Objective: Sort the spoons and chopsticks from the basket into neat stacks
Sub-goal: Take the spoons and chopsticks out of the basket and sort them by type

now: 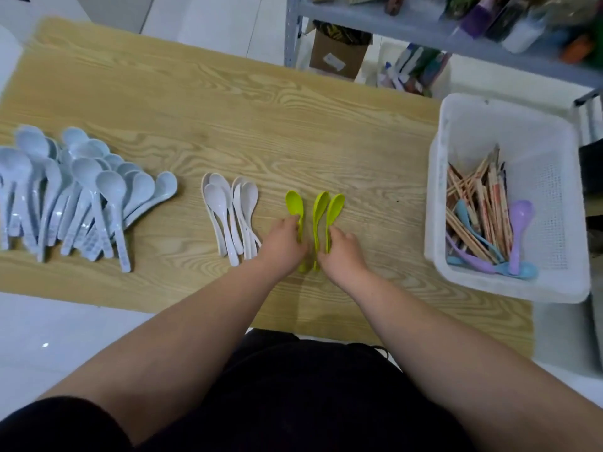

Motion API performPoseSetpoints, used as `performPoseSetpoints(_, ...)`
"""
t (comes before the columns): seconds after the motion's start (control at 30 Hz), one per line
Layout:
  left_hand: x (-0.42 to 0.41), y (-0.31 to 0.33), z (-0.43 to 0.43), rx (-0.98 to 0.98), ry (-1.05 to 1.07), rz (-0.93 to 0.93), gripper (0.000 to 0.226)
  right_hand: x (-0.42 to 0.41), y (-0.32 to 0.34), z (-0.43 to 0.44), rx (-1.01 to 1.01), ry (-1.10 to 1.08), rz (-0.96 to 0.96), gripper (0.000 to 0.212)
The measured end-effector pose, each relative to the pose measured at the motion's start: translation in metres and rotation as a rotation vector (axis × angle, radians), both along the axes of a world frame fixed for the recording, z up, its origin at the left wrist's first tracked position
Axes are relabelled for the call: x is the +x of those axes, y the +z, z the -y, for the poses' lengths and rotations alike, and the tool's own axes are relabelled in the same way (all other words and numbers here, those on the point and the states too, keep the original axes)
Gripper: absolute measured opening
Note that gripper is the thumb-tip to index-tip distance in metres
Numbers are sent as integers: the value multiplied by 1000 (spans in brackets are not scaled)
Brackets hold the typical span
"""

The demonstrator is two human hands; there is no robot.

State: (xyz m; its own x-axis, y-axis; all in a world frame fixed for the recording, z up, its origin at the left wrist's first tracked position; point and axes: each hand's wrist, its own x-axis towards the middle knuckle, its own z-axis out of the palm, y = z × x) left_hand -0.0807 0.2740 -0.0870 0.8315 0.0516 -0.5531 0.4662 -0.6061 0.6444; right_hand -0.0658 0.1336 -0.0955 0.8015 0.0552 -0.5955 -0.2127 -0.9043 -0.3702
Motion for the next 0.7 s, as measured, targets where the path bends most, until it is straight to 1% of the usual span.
performPoseSetpoints(0.1, -2, -13, -3, -3, -45, 10, 54, -3, 4, 1, 0, 73, -45, 56)
performPoseSetpoints(0.2, 2, 9, -1, -25, -85, 38, 41, -2, 16, 8, 43, 166, -48, 45)
performPoseSetpoints(0.3, 1, 15, 1, 15, -112, 64, 51, 4, 36, 23, 49, 235, -4, 51)
performPoseSetpoints(0.4, -4, 21, 9, 75, -162, 137, 55, 6, 64, 52, 46, 323, 158, 56)
performPoseSetpoints(0.47, -4, 27, 24, 70, -227, 197, 56, 5, 79, 80, 36, 386, 301, 52)
performPoseSetpoints(0.53, 0, 35, 47, 63, -310, 280, 53, 1, 88, 114, 49, 401, 462, 47)
performPoseSetpoints(0.6, 7, 45, 78, 93, -390, 427, 55, -3, 88, 151, 56, 349, 588, 44)
performPoseSetpoints(0.7, 15, 61, 136, 175, -507, 656, 61, -4, 84, 213, 41, 209, 599, 45)
